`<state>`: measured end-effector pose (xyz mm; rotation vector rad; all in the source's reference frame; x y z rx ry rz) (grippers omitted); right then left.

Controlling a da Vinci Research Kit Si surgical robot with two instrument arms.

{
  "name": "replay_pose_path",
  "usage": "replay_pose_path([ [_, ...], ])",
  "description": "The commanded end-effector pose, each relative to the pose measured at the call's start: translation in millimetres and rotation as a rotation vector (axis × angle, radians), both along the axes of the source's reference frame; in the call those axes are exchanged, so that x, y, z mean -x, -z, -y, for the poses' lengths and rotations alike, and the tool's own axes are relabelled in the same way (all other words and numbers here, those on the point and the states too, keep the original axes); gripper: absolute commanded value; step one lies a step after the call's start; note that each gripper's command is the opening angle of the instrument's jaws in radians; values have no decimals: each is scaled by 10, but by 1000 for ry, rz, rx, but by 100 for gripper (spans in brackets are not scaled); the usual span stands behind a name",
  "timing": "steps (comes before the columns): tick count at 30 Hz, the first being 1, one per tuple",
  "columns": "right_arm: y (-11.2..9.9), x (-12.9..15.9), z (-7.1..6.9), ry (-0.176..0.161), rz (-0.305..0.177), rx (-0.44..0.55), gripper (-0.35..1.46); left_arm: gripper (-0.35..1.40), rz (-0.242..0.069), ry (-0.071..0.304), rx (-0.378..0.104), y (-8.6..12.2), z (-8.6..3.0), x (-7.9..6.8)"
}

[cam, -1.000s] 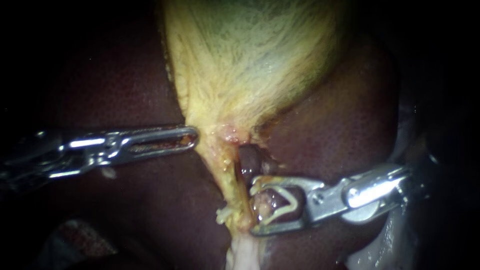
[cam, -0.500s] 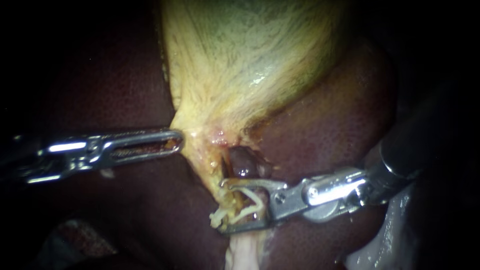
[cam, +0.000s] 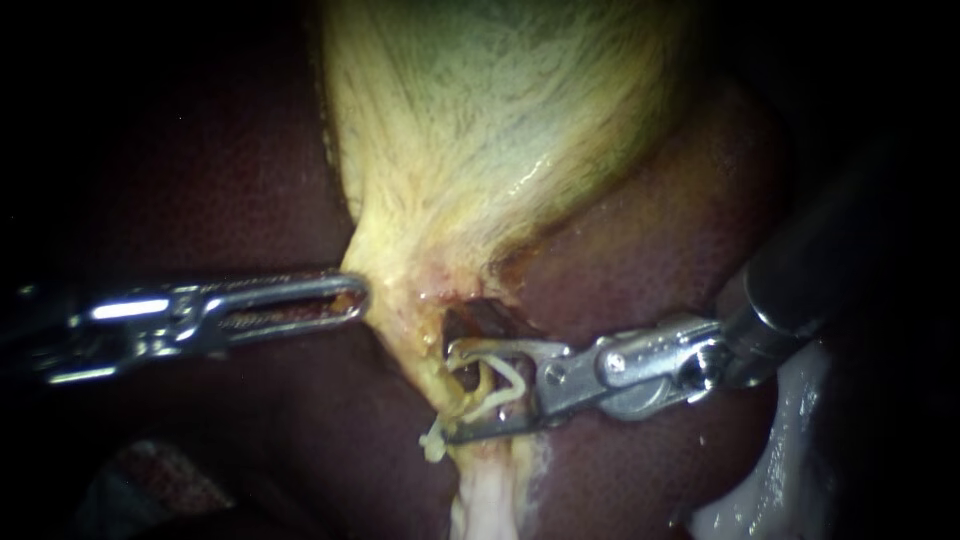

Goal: Clipping second clip left tube

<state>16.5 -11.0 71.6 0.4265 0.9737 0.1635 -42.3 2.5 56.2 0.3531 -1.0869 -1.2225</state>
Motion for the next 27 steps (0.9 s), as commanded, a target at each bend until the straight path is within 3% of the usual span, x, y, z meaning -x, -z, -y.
replay_pose_path([
  [1, -1, -2, 3, 2, -2, 2, 57, -35, 2, 1, 1, 0, -1, 0],
  [7, -1, -10, 25, 45, -17, -8, 56, -35, 2, 1, 0, 0, -3, 1],
  [14, 0, -17, 26, 119, -57, -37, 50, -35, 2, 2, 0, -1, -4, 3],
  [23, -6, -28, 21, 124, -55, -32, 44, -35, 1, 3, 0, -1, -4, 5],
  [27, -7, -26, 21, 121, -33, -36, 28, -35, 1, 3, 0, -1, -4, 6],
])
